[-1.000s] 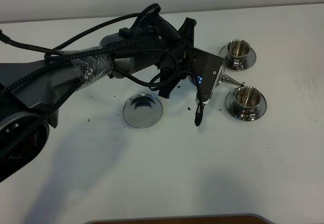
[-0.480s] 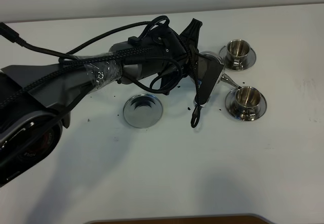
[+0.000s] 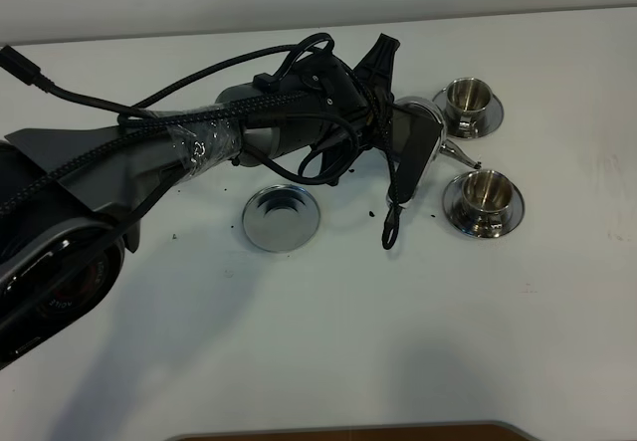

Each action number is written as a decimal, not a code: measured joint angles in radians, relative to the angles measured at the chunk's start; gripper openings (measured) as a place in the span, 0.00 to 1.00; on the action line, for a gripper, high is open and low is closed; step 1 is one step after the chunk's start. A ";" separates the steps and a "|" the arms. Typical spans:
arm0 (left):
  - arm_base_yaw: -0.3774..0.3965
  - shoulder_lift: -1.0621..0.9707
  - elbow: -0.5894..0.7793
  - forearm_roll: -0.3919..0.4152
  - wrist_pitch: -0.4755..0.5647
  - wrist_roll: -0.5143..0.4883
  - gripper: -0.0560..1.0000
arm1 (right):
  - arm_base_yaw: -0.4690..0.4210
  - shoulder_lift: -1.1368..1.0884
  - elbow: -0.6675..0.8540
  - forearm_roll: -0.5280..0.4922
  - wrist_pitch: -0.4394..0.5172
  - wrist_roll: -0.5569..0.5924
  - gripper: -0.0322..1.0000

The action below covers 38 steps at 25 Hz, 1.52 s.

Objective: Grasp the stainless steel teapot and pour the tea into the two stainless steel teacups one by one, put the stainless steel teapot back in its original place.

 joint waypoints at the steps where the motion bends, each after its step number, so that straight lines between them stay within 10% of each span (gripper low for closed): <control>1: 0.000 0.000 0.000 0.000 0.000 -0.004 0.28 | 0.000 0.000 0.000 0.000 0.000 0.000 0.50; 38: -0.030 0.007 0.000 0.180 -0.080 -0.014 0.28 | 0.000 0.000 0.000 0.000 0.000 0.000 0.50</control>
